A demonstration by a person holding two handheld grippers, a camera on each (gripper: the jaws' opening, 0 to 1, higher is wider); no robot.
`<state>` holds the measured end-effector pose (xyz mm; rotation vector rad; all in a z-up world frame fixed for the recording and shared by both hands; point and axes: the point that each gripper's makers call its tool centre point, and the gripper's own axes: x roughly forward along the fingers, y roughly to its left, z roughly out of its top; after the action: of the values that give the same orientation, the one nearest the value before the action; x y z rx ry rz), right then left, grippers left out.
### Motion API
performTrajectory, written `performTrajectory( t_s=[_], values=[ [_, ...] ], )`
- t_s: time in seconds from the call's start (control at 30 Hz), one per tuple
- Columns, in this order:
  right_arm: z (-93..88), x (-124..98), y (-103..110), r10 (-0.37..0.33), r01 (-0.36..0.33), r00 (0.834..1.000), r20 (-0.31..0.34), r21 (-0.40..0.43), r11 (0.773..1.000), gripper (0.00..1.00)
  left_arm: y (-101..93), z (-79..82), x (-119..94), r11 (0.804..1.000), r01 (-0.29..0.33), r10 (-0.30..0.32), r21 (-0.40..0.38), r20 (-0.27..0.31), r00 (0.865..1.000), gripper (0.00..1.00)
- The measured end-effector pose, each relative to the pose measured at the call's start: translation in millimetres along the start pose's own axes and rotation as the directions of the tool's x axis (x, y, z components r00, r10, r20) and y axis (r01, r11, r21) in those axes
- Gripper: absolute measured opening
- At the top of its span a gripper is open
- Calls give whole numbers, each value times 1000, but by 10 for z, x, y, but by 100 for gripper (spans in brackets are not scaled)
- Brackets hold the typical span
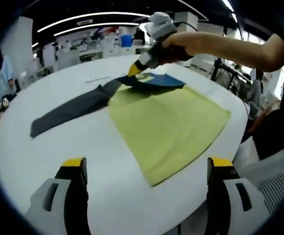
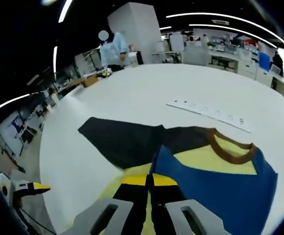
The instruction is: Fold the garment on the visible template until the final outline fits inside the template.
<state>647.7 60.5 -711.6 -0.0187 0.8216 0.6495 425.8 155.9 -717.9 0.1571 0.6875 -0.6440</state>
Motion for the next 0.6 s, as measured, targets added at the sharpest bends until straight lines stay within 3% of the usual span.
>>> performTrajectory(
  t_s=[0.13,0.2,0.4,0.6],
  values=[
    [-113,99,75,27,-27,999,-23,-8,1000,0,-21,-21,3,1000,13,-13,13,-11,1000,99],
    [-106,128,164,73,-72,997,-20,24,997,0,-25,-18,7,1000,15,-15,23,-14,1000,99],
    [-57,77,126,58,-59,998,-12,-31,998,9,18,11,3,1000,4,-4,18,-5,1000,99],
    [-29,-33,104,75,-75,997,-5,-67,995,45,112,31,-15,1000,-15,15,19,-10,1000,99]
  ],
)
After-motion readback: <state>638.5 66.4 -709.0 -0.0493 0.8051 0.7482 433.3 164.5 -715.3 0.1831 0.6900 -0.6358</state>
